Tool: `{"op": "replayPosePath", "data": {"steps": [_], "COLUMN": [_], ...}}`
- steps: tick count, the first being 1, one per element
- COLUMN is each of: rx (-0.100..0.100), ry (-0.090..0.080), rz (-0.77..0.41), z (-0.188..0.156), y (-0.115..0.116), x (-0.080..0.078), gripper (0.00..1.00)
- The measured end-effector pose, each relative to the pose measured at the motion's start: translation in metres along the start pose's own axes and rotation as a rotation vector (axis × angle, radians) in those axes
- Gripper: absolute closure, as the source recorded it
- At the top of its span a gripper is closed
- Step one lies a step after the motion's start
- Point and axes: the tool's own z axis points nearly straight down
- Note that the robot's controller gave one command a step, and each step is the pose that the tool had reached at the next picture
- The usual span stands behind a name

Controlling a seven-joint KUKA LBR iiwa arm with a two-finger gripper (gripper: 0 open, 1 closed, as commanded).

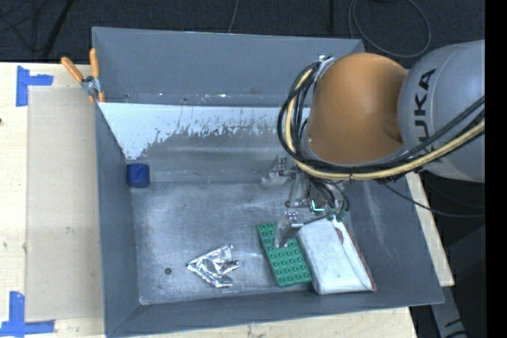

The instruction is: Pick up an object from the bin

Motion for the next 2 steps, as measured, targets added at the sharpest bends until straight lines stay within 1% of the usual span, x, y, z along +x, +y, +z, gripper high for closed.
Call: {"op": "replayPosePath", "data": {"steps": [1, 2], "rx": [-0.006, 0.001], "ry": [-0.018, -0.018], "rz": [-0.255, -0.207], "z": [0.139, 0.139], "y": [-0.105, -0.164], "x": [-0.042, 0.025], "gripper": [0.0, 0.0]}}
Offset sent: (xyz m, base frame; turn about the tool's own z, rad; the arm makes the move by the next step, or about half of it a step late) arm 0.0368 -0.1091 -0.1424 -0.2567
